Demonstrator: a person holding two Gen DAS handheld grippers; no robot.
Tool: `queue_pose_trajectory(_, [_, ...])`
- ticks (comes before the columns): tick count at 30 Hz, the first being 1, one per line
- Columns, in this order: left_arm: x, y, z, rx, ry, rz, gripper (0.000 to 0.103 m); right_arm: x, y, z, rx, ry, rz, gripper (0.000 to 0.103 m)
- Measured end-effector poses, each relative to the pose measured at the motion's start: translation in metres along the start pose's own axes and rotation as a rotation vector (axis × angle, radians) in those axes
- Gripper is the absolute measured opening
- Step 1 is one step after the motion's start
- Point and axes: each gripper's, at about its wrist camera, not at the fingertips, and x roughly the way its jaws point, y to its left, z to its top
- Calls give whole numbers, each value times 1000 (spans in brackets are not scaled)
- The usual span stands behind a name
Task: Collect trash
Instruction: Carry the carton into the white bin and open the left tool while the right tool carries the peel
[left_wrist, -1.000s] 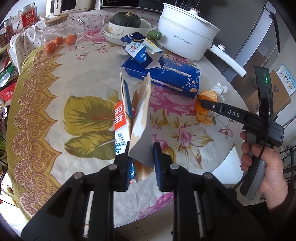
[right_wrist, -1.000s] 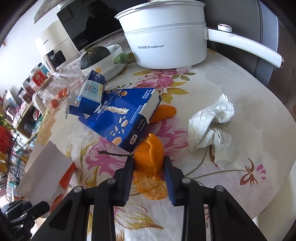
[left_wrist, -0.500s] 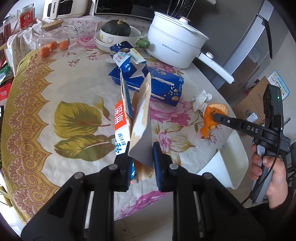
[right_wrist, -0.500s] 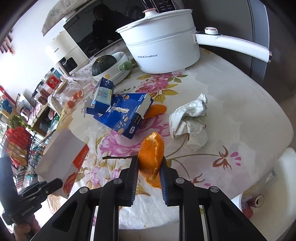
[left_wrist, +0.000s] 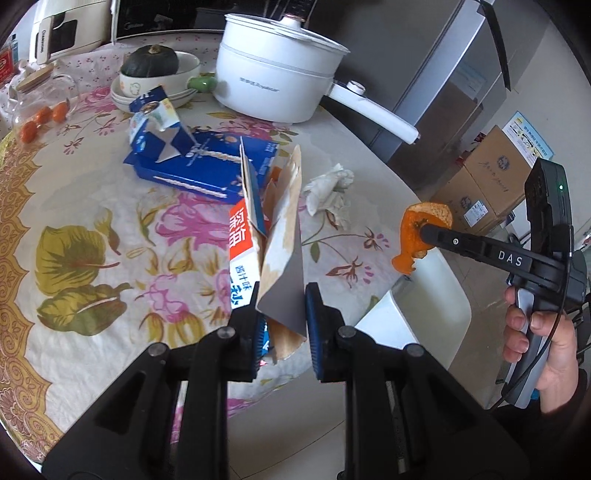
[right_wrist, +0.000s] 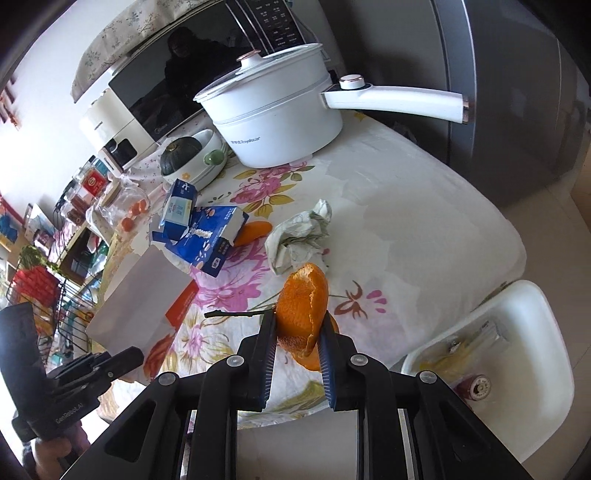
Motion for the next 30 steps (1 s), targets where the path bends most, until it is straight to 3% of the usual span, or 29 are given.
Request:
queue_pose_trajectory(13, [39, -78, 5, 100, 45, -92, 22, -42, -69, -10, 78, -22, -73, 22])
queue_pose_trajectory(30, [109, -199, -26, 235, 160, -221, 22, -83, -169, -46, 211, 23, -193, 22])
